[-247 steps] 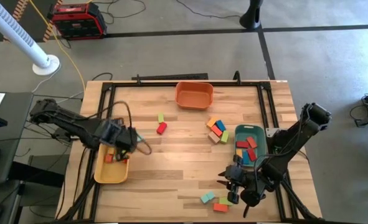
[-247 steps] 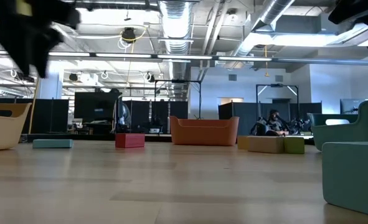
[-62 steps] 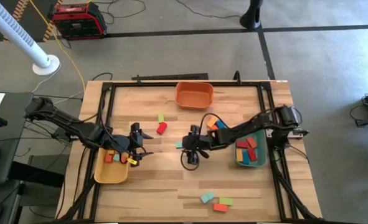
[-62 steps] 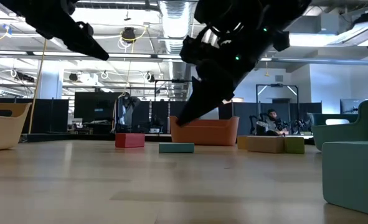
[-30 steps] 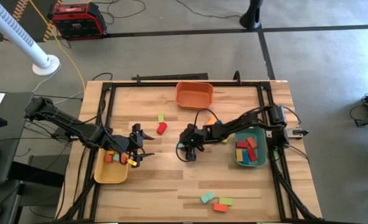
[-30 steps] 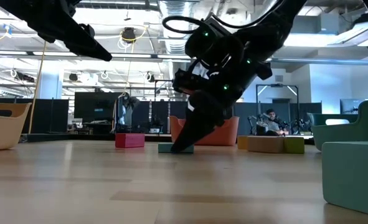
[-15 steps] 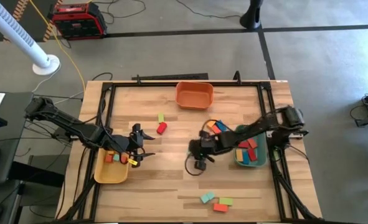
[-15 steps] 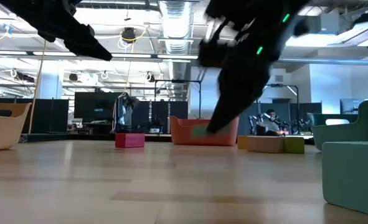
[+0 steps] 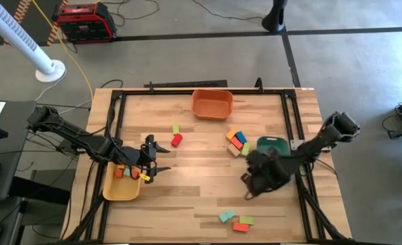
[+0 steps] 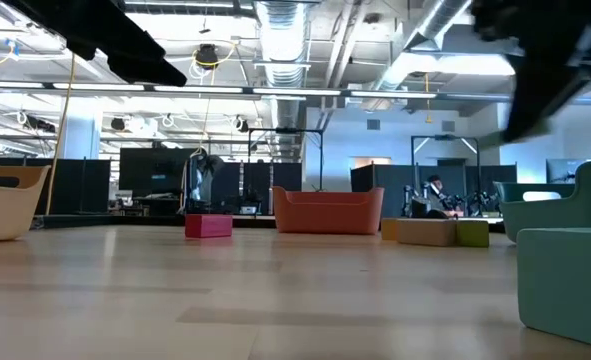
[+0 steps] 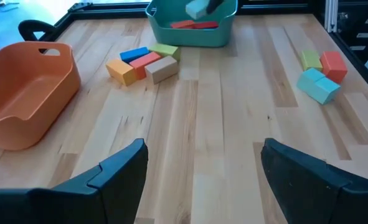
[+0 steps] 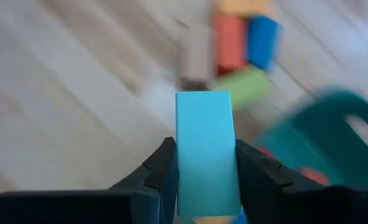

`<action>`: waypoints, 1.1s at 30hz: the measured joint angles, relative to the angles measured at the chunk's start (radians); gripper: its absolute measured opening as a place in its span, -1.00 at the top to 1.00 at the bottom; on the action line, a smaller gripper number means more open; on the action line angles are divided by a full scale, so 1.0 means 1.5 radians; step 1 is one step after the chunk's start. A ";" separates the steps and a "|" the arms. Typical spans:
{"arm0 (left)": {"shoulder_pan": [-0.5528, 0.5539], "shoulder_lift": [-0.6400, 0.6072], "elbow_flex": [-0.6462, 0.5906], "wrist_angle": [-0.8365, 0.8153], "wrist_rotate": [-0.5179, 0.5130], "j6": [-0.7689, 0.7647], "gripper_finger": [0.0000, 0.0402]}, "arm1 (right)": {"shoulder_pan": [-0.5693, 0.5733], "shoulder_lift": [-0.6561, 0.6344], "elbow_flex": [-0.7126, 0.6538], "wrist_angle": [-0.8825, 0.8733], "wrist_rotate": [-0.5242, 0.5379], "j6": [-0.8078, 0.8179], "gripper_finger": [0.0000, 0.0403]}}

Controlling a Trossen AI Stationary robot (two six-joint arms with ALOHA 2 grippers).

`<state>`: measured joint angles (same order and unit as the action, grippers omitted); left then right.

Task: Sort blocks by size
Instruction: Put the medium light blue block into the green bin

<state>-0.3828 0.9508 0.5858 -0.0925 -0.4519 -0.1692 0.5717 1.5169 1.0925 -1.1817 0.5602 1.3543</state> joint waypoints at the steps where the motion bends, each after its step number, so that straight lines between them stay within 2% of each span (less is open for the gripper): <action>1: 0.000 0.000 0.000 0.000 0.000 0.000 -0.48 | 0.015 0.000 -0.002 -0.031 -0.001 0.047 0.24; 7: 0.000 0.000 0.000 0.001 0.000 -0.001 -0.48 | 0.088 0.001 -0.029 -0.127 -0.031 0.254 0.24; 13: 0.000 0.000 0.000 0.001 0.000 -0.004 -0.48 | 0.133 0.001 -0.080 -0.138 -0.097 0.367 0.23; 18: 0.000 0.000 0.000 0.002 0.000 -0.007 -0.48 | 0.148 0.001 -0.120 -0.119 -0.129 0.405 0.15; 24: 0.000 0.000 0.000 0.008 0.000 -0.010 -0.48 | 0.152 0.001 -0.130 -0.107 -0.130 0.407 0.20; 33: 0.000 0.000 0.000 0.025 0.000 -0.005 -0.48 | 0.151 0.001 -0.130 -0.107 -0.130 0.401 0.11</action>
<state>-0.3828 0.9508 0.5859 -0.0551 -0.4519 -0.1761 0.7986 1.5181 0.8970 -1.3422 0.3653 1.9563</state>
